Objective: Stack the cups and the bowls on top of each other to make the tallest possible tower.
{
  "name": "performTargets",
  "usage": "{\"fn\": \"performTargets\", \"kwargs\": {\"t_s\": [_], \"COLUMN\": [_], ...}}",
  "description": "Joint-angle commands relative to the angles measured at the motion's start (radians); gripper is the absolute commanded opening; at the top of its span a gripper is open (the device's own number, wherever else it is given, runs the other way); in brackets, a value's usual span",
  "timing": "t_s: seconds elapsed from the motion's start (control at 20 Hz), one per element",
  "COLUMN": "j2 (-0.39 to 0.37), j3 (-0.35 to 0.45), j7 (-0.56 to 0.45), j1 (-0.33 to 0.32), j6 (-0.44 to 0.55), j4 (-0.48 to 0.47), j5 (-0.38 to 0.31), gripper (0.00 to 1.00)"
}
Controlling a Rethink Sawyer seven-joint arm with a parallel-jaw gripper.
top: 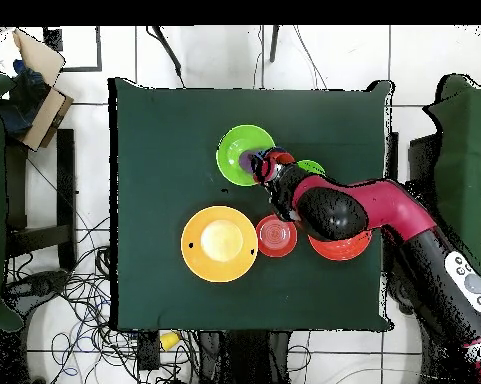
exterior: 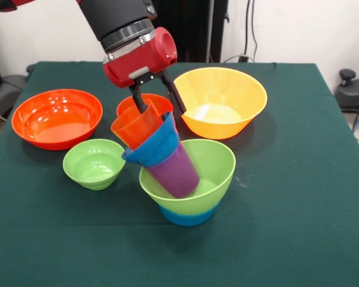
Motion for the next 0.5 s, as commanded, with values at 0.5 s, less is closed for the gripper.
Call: {"fn": "performTargets", "kwargs": {"t_s": [0.5], "j2": [0.042], "j3": [0.009], "j7": [-0.230], "j1": [0.140], "j6": [0.049], "j4": [-0.112], "j5": [0.011], "gripper": [1.00]}}
